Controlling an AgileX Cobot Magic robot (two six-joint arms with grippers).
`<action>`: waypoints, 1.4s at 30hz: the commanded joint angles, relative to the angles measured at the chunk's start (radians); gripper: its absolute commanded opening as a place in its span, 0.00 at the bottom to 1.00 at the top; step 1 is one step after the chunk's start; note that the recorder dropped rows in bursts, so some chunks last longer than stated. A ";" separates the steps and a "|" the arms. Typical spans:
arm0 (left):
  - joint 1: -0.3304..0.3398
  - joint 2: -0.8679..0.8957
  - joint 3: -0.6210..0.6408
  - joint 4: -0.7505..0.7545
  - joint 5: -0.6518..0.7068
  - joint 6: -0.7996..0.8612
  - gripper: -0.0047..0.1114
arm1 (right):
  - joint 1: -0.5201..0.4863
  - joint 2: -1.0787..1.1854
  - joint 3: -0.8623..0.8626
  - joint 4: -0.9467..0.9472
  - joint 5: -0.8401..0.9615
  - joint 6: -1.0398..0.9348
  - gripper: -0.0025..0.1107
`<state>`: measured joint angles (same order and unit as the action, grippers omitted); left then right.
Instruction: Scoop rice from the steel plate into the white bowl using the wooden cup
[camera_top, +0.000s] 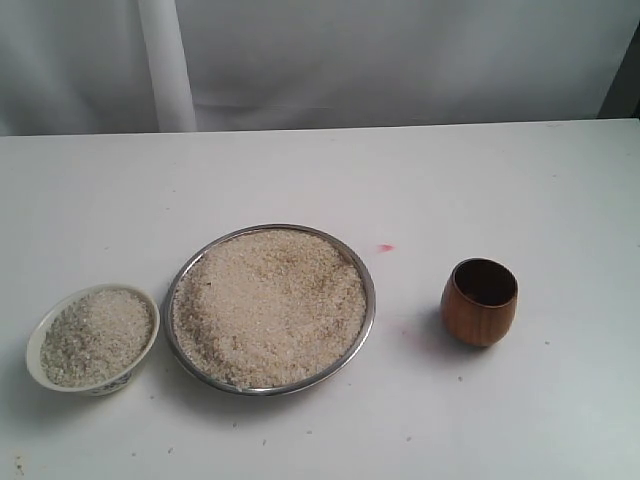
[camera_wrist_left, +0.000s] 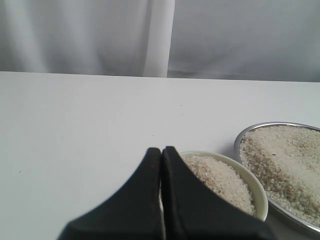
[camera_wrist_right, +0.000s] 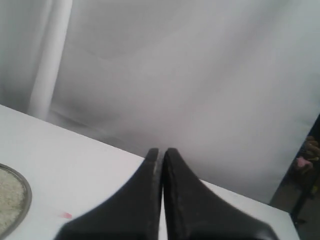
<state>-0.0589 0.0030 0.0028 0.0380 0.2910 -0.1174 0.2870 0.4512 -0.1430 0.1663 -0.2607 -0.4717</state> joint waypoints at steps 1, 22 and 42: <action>-0.004 -0.003 -0.003 -0.005 -0.006 -0.006 0.04 | -0.059 -0.104 0.006 -0.091 0.110 -0.015 0.02; -0.004 -0.003 -0.003 -0.005 -0.006 -0.004 0.04 | -0.066 -0.391 0.143 -0.172 0.220 0.120 0.02; -0.004 -0.003 -0.003 -0.005 -0.006 -0.004 0.04 | -0.067 -0.451 0.143 -0.166 0.448 0.120 0.02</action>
<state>-0.0589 0.0030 0.0028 0.0380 0.2910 -0.1174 0.2284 0.0029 -0.0029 0.0000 0.1812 -0.3543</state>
